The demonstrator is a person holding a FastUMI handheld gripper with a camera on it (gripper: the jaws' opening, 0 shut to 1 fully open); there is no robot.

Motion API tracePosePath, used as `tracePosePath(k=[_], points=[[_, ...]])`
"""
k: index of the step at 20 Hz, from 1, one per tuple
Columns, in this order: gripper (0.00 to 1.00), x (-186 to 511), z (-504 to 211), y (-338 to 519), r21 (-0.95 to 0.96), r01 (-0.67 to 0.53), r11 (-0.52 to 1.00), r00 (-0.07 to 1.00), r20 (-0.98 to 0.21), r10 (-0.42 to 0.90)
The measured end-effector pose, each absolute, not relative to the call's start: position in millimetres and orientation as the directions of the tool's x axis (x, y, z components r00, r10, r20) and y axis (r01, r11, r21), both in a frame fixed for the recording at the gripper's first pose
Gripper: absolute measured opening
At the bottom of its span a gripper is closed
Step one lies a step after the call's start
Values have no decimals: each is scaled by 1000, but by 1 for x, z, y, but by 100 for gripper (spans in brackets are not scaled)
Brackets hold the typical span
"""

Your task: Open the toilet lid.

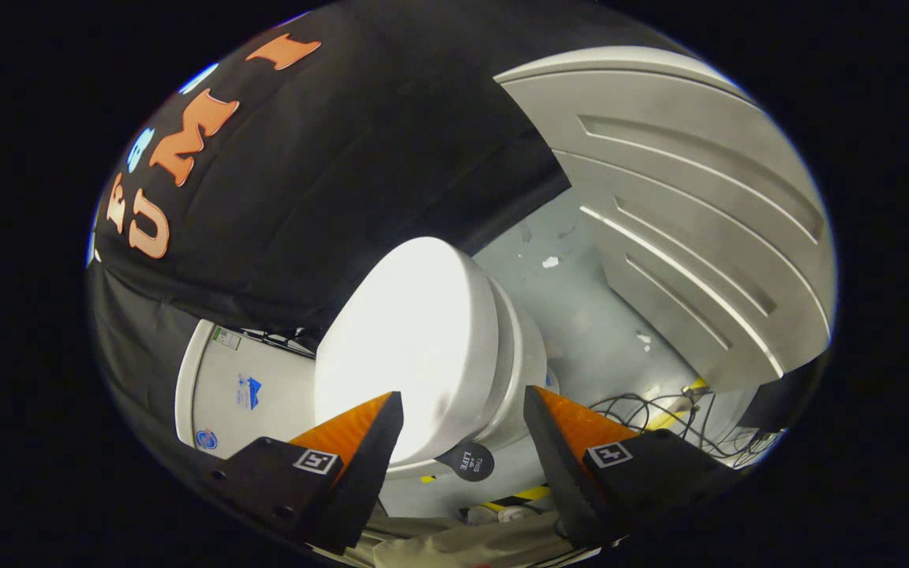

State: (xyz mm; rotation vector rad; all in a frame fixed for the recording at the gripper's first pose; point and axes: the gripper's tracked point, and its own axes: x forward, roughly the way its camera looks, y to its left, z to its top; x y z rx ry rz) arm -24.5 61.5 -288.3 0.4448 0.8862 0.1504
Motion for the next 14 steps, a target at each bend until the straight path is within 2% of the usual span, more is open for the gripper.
tracePosePath(k=[4, 9, 13, 14], points=[[99, -37, -312, 67, 479, 29, 877, 566, -731, 381], [97, -46, -348, 64, 572, 134, 809, 565, -715, 412], [77, -57, -366, 66, 633, 188, 751, 571, -693, 441], [77, -59, -366, 71, 661, 190, 726, 575, -674, 463]])
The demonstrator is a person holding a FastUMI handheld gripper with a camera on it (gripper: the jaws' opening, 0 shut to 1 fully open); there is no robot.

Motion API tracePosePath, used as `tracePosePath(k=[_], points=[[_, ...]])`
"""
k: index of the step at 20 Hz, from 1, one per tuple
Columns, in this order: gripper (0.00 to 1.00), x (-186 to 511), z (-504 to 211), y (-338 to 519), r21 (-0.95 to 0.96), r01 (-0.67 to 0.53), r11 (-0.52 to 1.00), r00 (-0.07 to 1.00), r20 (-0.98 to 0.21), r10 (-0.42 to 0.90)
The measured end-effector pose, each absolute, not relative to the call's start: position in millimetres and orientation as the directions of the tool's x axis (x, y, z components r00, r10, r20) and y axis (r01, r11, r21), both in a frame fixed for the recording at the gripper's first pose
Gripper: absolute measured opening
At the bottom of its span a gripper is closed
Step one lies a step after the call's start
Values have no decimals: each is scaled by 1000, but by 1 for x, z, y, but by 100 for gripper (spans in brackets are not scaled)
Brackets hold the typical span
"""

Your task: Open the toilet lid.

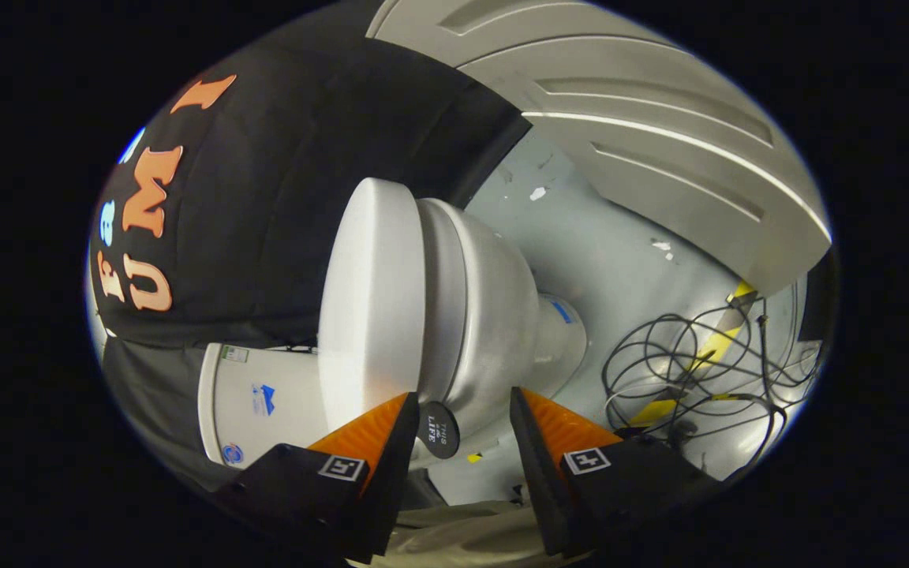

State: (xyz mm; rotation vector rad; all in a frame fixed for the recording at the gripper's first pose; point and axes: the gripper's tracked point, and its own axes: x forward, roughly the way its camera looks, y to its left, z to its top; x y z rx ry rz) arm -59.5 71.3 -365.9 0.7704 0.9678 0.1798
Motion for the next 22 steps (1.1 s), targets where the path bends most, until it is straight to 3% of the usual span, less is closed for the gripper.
tracePosePath(k=[2, 5, 7, 13, 15, 22], points=[[77, -63, -372, 75, 682, 188, 706, 577, -659, 483], [55, -60, -374, 78, 697, 190, 692, 582, -647, 492], [55, -62, -371, 86, 707, 170, 686, 571, -639, 516], [27, -53, -363, 86, 720, 150, 678, 596, -613, 519], [10, -55, -357, 90, 730, 154, 666, 602, -604, 522], [8, -51, -338, 94, 623, 161, 765, 626, -664, 409]])
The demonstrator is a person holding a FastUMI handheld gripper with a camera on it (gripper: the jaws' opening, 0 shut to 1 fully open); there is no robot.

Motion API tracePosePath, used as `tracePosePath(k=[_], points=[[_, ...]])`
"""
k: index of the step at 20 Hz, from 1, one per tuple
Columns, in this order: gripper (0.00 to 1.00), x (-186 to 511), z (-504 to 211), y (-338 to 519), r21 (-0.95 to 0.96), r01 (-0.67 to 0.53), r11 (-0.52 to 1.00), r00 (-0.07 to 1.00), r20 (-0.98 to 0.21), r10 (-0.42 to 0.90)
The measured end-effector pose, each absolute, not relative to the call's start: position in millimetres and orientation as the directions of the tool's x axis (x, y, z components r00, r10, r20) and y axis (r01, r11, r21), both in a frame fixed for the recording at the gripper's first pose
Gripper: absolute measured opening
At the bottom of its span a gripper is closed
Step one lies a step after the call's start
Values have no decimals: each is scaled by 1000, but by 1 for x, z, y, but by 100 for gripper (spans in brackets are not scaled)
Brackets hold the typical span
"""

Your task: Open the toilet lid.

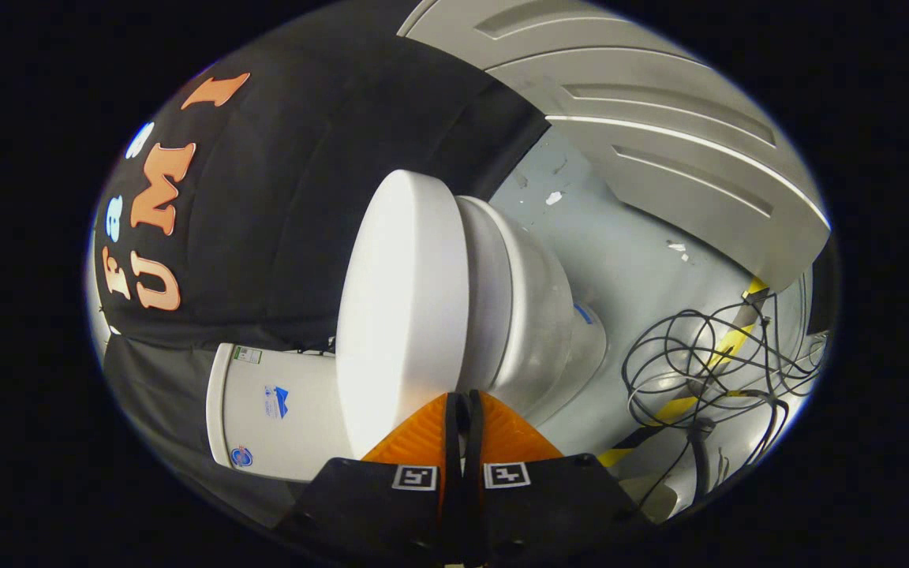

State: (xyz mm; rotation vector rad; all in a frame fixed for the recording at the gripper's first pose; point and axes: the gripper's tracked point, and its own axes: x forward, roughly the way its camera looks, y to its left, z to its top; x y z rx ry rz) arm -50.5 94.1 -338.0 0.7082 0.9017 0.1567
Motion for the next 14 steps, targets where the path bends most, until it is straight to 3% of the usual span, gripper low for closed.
tracePosePath(k=[14], points=[[8, -54, -265, 129, 550, 85, 831, 680, -641, 355]])
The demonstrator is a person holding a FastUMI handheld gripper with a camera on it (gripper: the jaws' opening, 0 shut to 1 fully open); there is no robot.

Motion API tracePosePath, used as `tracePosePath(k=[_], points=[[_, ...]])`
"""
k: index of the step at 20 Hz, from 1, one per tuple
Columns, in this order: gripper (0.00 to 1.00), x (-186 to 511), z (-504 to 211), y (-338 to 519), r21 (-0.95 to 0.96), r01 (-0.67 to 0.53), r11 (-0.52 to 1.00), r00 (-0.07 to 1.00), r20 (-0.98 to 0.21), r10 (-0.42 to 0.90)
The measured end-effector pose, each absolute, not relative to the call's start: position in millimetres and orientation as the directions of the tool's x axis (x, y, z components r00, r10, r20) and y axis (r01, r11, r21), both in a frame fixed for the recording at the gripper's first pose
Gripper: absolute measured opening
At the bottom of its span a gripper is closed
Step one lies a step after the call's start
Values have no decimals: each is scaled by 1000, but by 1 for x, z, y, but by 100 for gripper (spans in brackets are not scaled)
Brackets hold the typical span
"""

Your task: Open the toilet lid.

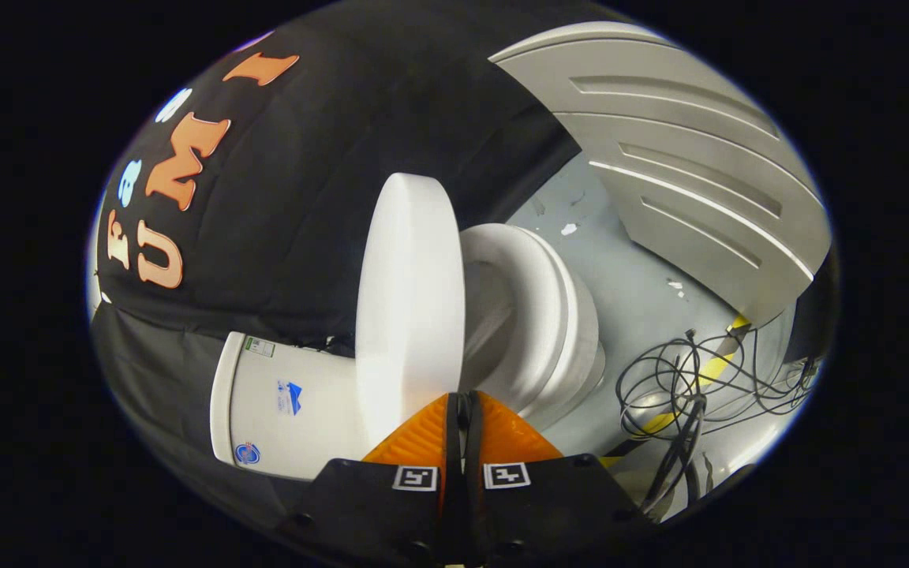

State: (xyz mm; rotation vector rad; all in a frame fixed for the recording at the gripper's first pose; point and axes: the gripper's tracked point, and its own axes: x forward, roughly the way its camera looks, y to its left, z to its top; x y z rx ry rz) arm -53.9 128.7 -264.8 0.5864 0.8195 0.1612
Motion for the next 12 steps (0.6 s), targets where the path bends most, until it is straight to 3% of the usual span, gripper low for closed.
tracePosePath(k=[12], points=[[8, -66, -208, 179, 477, -7, 879, 736, -593, 328]])
